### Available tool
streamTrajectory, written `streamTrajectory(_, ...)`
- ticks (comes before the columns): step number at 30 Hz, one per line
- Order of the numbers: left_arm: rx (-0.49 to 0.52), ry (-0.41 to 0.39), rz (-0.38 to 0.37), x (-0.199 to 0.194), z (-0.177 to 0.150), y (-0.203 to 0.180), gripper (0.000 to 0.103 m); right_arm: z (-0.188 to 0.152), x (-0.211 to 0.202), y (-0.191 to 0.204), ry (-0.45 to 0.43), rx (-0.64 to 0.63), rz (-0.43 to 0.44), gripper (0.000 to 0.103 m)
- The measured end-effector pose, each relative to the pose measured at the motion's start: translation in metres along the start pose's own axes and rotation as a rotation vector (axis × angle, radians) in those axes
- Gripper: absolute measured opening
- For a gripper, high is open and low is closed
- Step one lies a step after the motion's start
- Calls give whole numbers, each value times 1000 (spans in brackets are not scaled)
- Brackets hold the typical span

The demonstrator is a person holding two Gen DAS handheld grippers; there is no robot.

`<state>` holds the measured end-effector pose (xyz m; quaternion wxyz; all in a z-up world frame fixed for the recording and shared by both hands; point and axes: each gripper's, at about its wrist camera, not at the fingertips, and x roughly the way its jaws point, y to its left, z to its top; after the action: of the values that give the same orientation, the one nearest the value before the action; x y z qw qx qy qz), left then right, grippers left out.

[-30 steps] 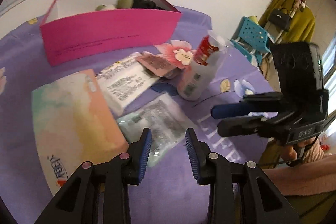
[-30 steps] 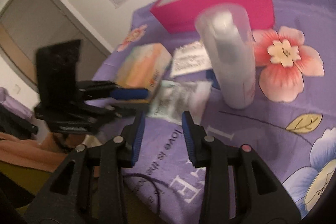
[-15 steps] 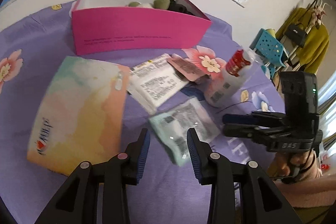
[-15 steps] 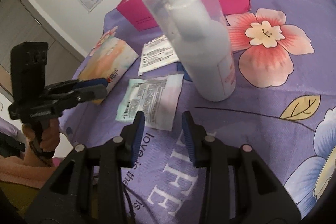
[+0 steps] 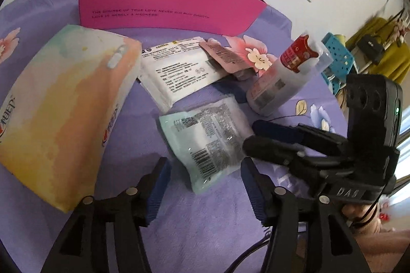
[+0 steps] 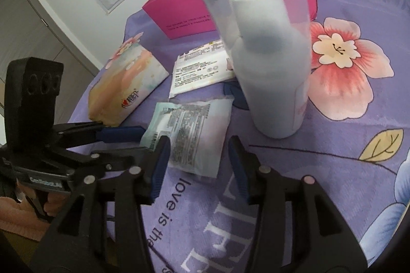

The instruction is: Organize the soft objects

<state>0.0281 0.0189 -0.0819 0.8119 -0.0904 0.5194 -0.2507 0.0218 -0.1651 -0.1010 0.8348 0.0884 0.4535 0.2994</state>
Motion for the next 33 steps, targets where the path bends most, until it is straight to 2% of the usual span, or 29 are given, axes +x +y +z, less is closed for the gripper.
streamTrajectory(6, -44, -3, -80, -2, 2, 9, 58, 1, 4, 1, -3, -2, 37, 49)
streamTrajectory(8, -47, -4, -84, -2, 2, 10, 53, -1, 2, -2, -1, 6, 58, 47)
streamTrajectory(9, -47, -2, -88, -2, 2, 9, 50, -1, 2, -3, 0, 13, 80, 42)
streamTrajectory(10, -48, 4, -100, -1, 2, 8, 46, -2, 2, -4, 4, 23, 114, 33)
streamTrajectory(11, -48, 3, -99, -1, 1, 7, 46, -3, 2, -4, 5, 30, 128, 32)
streamTrajectory(13, -37, -1, -89, 0, 0, 3, 46, -4, 2, -1, 6, 14, 102, 32)
streamTrajectory(16, -48, -4, -116, 1, 0, 4, 43, -4, -2, -1, -3, 19, 118, 30)
streamTrajectory(26, 3, -114, -157, -40, 8, -9, 42, 8, -37, 17, -73, -30, 165, 22)
streamTrajectory(33, 64, -214, -173, -80, 34, -23, 42, 43, -69, 38, -132, -97, 184, 21)
